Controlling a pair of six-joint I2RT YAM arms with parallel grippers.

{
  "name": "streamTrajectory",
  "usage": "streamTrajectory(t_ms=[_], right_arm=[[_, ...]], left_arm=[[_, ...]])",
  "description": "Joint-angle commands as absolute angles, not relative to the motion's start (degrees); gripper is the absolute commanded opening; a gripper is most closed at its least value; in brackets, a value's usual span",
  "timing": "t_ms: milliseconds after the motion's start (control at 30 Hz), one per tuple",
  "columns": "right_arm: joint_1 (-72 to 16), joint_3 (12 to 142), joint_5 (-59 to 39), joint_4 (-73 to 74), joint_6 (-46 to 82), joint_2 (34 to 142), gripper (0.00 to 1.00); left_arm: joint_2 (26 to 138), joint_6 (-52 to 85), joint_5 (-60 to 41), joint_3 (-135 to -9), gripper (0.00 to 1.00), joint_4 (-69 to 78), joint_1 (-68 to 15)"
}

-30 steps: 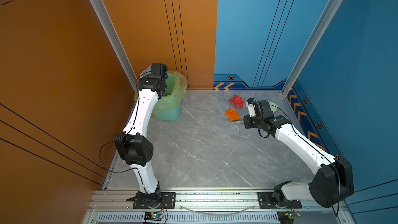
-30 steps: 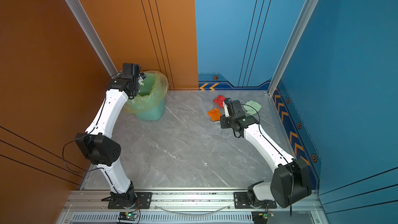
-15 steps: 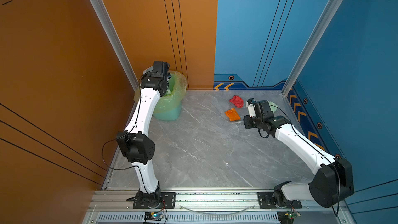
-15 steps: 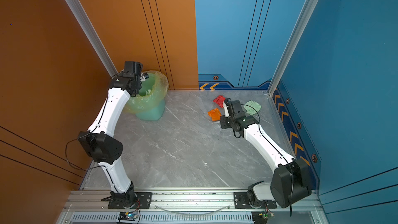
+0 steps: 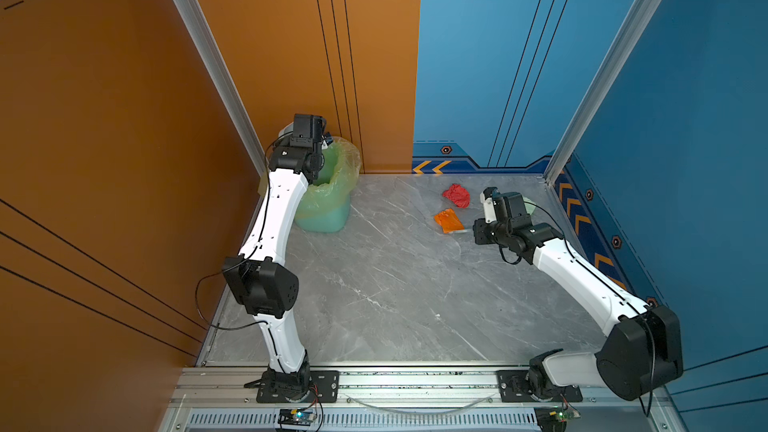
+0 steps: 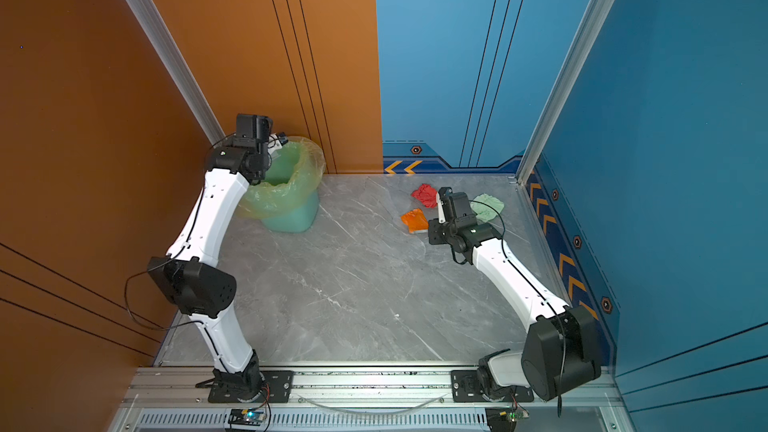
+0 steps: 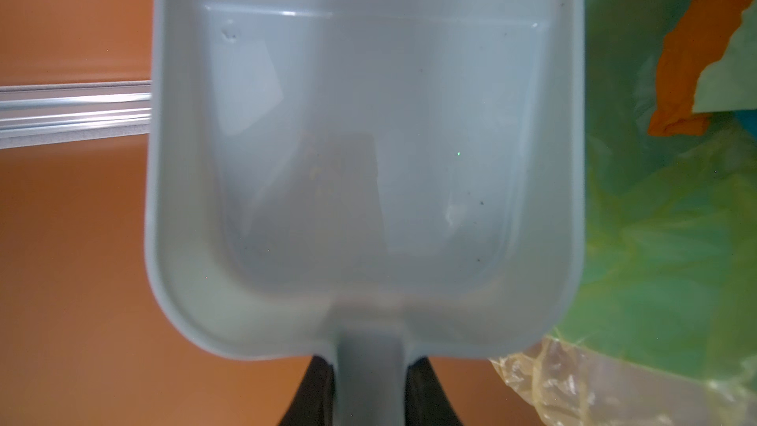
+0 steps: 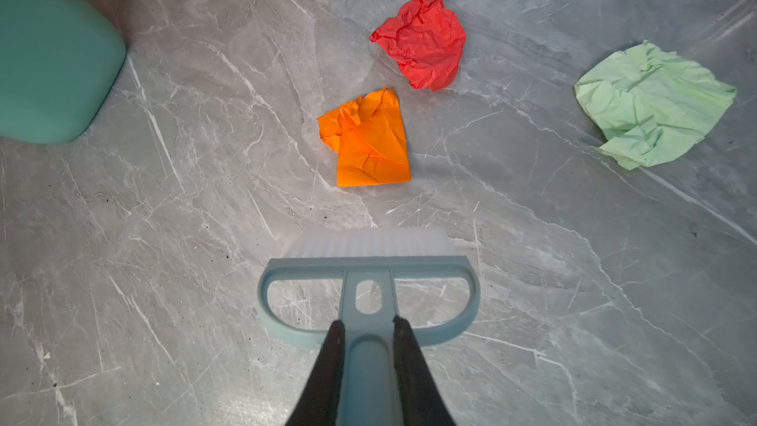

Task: Sweep away the paper scraps from the table
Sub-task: 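Tip the dustpan into the bin with the left gripper, emptying the green scrap, then lower the empty dustpan beside the orange scrap with the left gripper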

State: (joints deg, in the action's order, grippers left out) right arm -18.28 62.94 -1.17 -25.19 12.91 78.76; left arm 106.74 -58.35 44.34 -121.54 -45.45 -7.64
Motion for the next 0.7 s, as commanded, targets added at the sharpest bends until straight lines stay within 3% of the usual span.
streamTrajectory(t_ms=[0,400,667], right_arm=[[-17.4,64.9,1.4,-22.5,16.7,79.3,0.0],[-17.1,66.3,2.7,-23.1,18.9,82.8,0.0],[-16.3,66.1,4.1,-22.8,19.7,83.0,0.0]], left_arm=[[103.4,-53.0,39.3,-124.0,0.1,-44.8,-8.4],[105.8,-51.6,40.3,-133.5,0.1,-43.6,-11.7],[102.0,-47.9,32.8,-127.1,0.12,-43.7,-17.8]])
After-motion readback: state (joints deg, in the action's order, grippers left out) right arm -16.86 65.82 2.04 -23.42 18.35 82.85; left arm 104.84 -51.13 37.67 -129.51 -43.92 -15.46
